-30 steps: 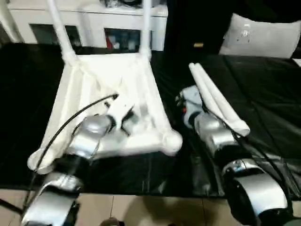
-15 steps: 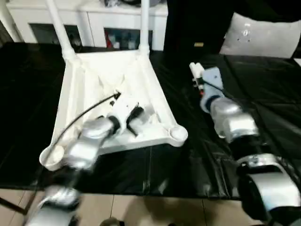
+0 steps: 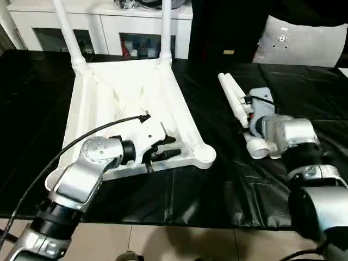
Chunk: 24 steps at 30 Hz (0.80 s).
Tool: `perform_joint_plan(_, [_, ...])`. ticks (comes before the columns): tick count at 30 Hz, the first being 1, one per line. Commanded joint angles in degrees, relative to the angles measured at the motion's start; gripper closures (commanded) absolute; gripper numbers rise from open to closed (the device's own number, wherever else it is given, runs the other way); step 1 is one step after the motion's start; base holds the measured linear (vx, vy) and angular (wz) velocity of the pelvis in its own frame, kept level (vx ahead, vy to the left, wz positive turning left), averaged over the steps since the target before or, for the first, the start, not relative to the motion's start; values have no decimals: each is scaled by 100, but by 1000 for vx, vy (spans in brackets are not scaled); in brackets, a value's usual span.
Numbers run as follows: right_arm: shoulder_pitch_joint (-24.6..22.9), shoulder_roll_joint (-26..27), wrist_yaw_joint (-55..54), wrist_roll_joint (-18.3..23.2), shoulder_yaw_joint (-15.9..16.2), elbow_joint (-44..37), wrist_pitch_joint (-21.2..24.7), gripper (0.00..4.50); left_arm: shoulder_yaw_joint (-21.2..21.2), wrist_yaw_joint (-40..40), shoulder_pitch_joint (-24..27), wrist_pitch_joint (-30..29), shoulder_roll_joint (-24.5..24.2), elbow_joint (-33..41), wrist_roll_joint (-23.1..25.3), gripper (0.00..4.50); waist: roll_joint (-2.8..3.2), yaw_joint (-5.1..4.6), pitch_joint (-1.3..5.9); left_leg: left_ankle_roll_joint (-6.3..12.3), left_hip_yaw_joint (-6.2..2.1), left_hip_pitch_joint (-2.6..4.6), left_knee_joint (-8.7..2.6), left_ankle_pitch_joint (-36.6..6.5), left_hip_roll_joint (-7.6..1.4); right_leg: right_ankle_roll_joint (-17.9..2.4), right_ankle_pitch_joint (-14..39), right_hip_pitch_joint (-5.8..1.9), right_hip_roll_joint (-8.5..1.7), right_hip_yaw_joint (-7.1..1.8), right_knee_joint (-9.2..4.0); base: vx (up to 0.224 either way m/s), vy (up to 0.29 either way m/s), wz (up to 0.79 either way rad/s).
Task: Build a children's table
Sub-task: Pick table leg
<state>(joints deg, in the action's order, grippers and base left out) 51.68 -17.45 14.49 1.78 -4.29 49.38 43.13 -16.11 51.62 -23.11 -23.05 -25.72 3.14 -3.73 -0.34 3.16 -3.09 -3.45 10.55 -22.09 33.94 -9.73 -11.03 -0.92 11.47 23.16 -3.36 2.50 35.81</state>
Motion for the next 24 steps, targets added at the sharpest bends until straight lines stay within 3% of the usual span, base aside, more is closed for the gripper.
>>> perform_joint_plan(1, [115,-47,91,61,-15,169,194,0,-63,63,4,-110,-22,164,2,232,-27,-7,380,-153,-30,120,-338,-888,-169,-1097,707,-283,-377,-248,-394,0,0,0])
perform_joint_plan(4, [169,-55,137,112,-66,329,223,0,-80,65,11,-163,-14,199,-9,226,-30,-6,383,-157,-29,122,-333,-869,-169,-1116,679,-284,-374,-244,-391,0,0,0])
perform_joint_plan(6, [226,-63,181,169,-134,499,168,0,-101,44,5,-199,-17,219,-22,190,-28,-5,382,-160,-26,126,-328,-896,-169,-1135,711,-279,-379,-246,-393,0,0,0])
perform_joint_plan(10, [348,-95,690,228,-79,787,191,0,-163,67,-5,-237,-68,226,-2,159,-32,-5,387,-127,-31,113,-324,-873,-171,-1167,656,-292,-374,-237,-379,0,0,0])
perform_joint_plan(14, [439,-150,999,125,141,965,158,35,-164,90,1,-286,-93,262,-1,134,-43,4,383,-69,-23,113,-316,-803,-178,-1212,630,-287,-376,-232,-375,0,0,0])
perform_joint_plan(15, [484,-175,1083,90,190,1073,114,48,-170,86,5,-296,-91,277,1,104,-64,5,389,-59,-22,113,-312,-809,-179,-1241,662,-291,-382,-229,-367,0,0,0])
perform_joint_plan(18, [574,-220,1195,-5,212,1361,-57,80,-197,61,6,-293,-68,264,8,85,-70,10,385,-57,-21,111,-307,-788,-183,-1262,709,-286,-390,-230,-366,0,0,0])
perform_joint_plan(19, [592,-231,1211,-26,219,1434,-98,80,-208,54,4,-290,-59,259,12,85,-110,10,382,-50,-18,100,-306,-777,-187,-1255,721,-291,-396,-233,-365,0,0,0])
perform_joint_plan(20, [611,-247,1223,-47,225,1540,-158,80,-223,43,-2,-288,-44,254,16,85,-108,16,383,-49,-19,101,-305,-770,-189,-1254,726,-289,-398,-231,-363,0,0,0])
perform_joint_plan(21, [616,-254,1225,-54,226,1588,-186,106,-230,37,-6,-288,-36,251,19,60,-105,16,376,-43,-15,107,-304,-768,-187,-1260,728,-280,-395,-233,-370,0,0,0])
perform_joint_plan(24, [637,-269,1248,-53,234,1736,-261,127,-243,7,-19,-314,4,264,-2,33,-111,18,371,-50,-18,107,-304,-769,-195,-1278,706,-279,-393,-229,-358,0,0,0])
